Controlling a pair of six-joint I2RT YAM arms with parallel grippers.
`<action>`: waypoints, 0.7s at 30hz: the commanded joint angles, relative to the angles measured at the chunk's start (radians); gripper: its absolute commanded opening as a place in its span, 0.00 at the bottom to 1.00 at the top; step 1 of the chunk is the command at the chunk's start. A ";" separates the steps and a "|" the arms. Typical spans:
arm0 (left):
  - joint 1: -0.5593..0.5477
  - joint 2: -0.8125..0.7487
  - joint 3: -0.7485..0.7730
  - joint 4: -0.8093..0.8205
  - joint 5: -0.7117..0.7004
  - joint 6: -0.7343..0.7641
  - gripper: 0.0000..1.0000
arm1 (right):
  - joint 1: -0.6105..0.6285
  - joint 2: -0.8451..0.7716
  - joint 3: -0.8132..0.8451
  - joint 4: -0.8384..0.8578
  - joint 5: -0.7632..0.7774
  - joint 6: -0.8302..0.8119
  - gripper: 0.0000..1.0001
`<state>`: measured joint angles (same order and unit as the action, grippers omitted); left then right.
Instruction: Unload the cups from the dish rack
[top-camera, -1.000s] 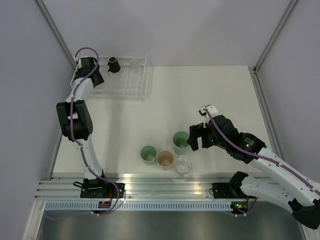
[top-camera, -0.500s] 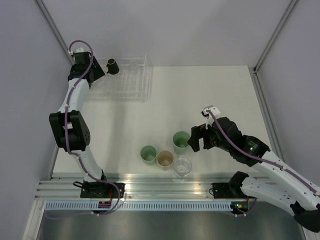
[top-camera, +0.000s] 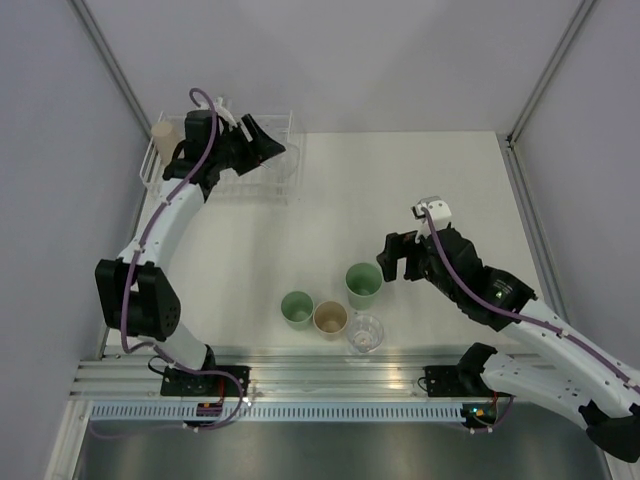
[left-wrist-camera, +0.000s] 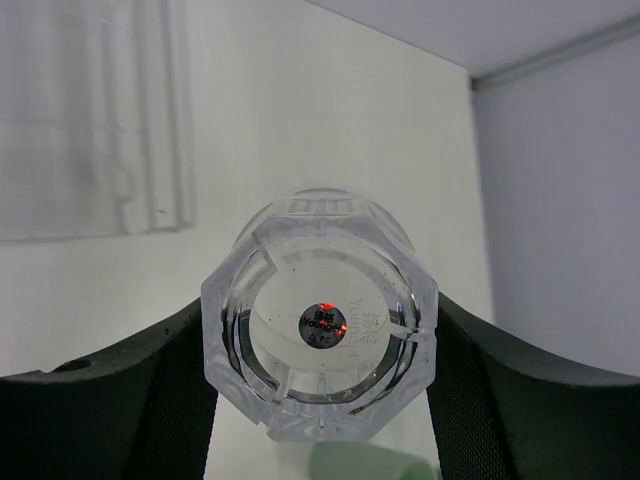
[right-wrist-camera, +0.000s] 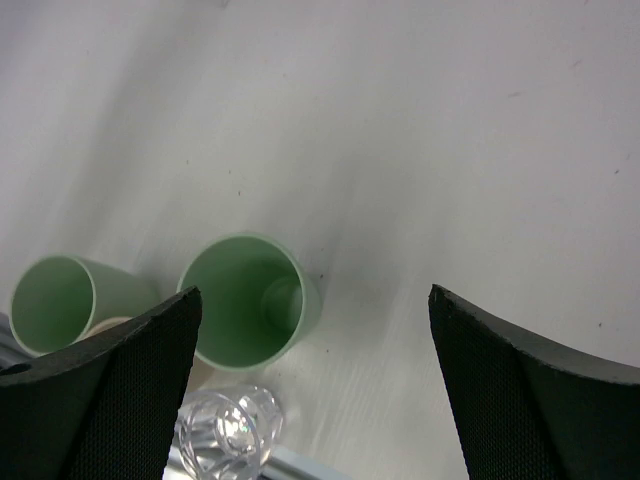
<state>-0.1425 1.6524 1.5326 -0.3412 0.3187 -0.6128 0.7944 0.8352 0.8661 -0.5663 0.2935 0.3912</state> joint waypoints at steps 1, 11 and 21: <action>0.008 -0.153 -0.113 0.218 0.355 -0.168 0.02 | -0.001 0.008 0.054 0.144 0.120 -0.024 0.98; -0.002 -0.296 -0.595 1.179 0.770 -0.848 0.02 | -0.021 -0.042 -0.140 0.696 -0.226 -0.121 0.98; -0.042 -0.204 -0.796 1.999 0.767 -1.400 0.02 | -0.053 0.071 -0.136 0.893 -0.494 -0.120 0.98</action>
<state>-0.1673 1.4536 0.7589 1.1393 1.0557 -1.7935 0.7528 0.8864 0.7116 0.1822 -0.0845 0.2836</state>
